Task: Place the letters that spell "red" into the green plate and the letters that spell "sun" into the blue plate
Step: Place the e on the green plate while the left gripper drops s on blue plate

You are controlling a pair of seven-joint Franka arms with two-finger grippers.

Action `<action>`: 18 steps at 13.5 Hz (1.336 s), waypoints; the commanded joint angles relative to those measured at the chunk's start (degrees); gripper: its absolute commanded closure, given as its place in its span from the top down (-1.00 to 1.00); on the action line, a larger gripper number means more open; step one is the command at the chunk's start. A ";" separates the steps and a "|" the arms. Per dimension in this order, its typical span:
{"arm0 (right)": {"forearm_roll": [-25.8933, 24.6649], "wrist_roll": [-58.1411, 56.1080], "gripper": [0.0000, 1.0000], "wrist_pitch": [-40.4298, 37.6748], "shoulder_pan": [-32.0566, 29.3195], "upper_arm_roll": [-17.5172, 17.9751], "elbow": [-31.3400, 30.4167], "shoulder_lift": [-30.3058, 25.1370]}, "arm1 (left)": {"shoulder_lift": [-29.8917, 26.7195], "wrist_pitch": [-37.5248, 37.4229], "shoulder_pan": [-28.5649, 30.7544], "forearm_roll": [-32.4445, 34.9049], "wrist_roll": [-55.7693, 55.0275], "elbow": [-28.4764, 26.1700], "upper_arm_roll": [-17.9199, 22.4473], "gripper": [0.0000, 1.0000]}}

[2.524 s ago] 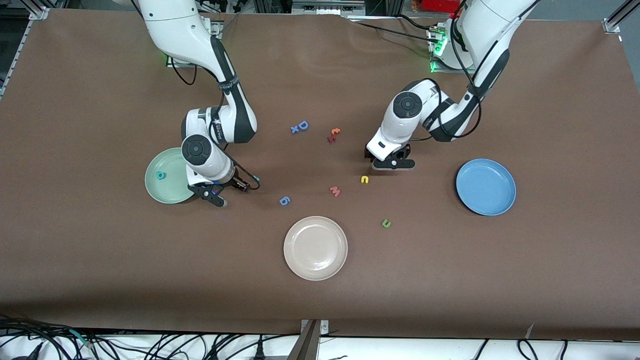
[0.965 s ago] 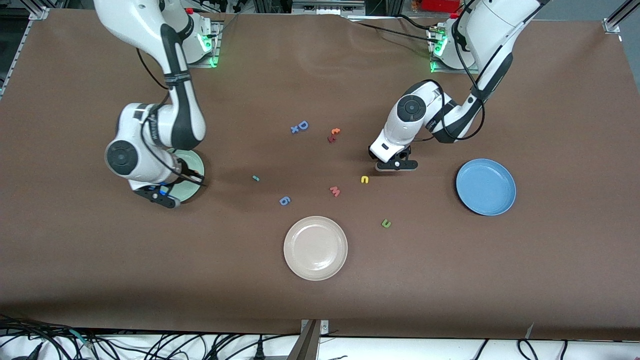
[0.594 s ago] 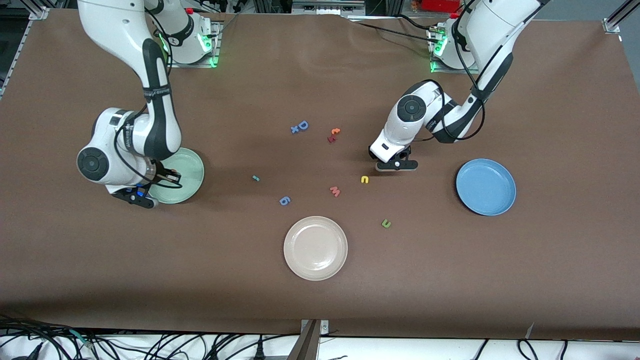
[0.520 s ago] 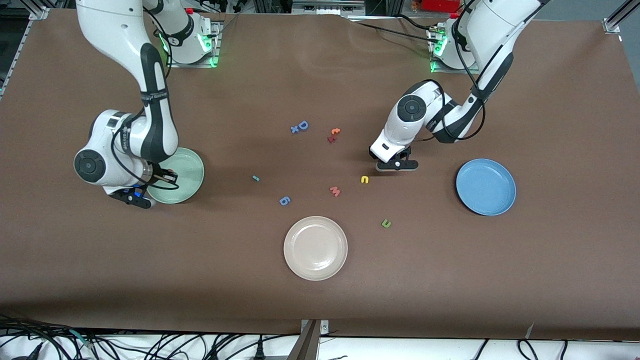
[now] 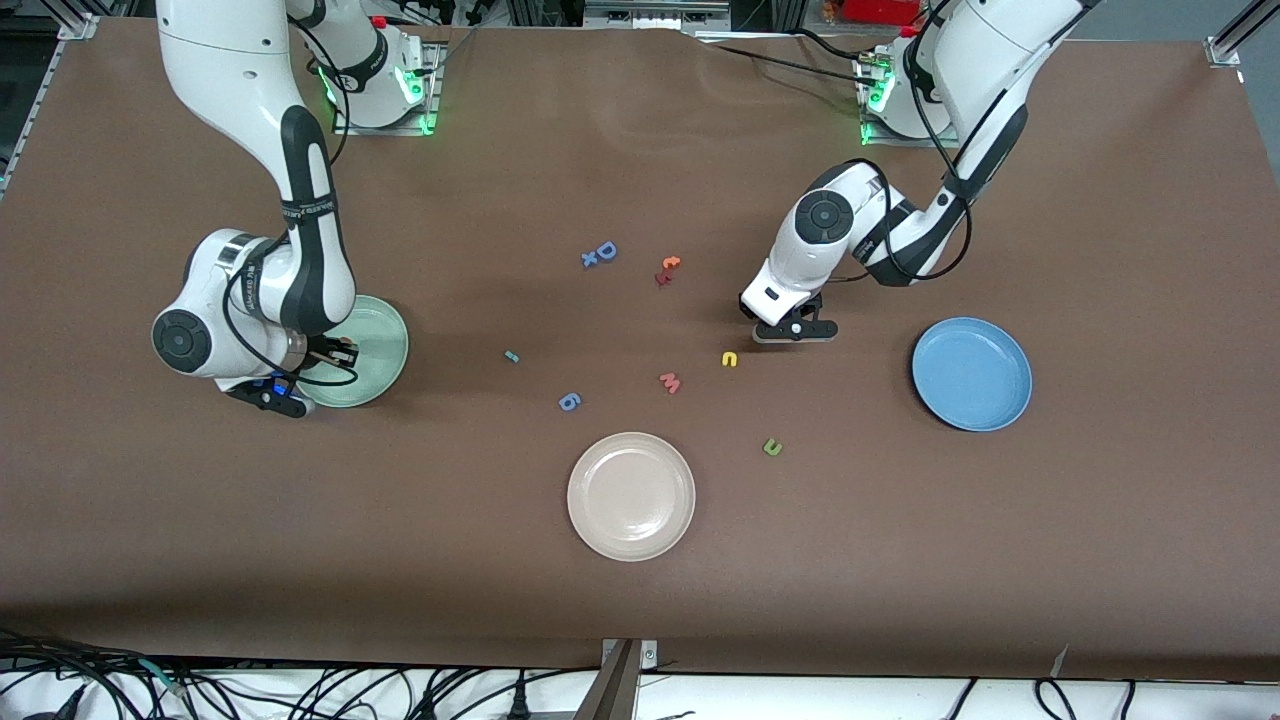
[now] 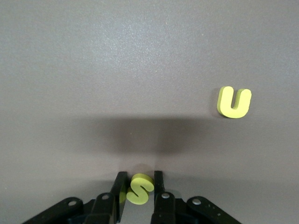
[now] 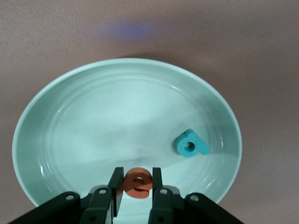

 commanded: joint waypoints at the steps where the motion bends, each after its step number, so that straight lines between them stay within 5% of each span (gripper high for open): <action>1: 1.61 -1.13 -0.46 -0.25 -0.21 -0.01 -0.17 0.52 | 0.04 0.36 1.42 -1.50 0.42 -0.23 -0.71 -0.58; 3: 1.61 -1.13 0.99 -0.25 -0.21 -0.10 0.01 0.43 | -0.57 -0.08 3.18 -1.50 0.69 0.21 -0.88 -0.58; 6: 1.70 0.18 0.99 -2.87 0.92 -0.10 0.44 -1.06 | -1.19 -1.48 8.88 -1.50 3.91 1.34 -3.16 -0.59; 11: 1.70 12.46 0.99 -5.17 6.90 -0.01 1.94 -4.23 | -1.28 -20.17 23.74 -1.59 19.38 11.26 -11.42 -0.55; 18: 8.37 26.62 0.98 1.84 17.53 0.34 2.64 -1.95 | -0.84 -25.04 35.43 -1.50 41.54 14.09 -11.26 -0.51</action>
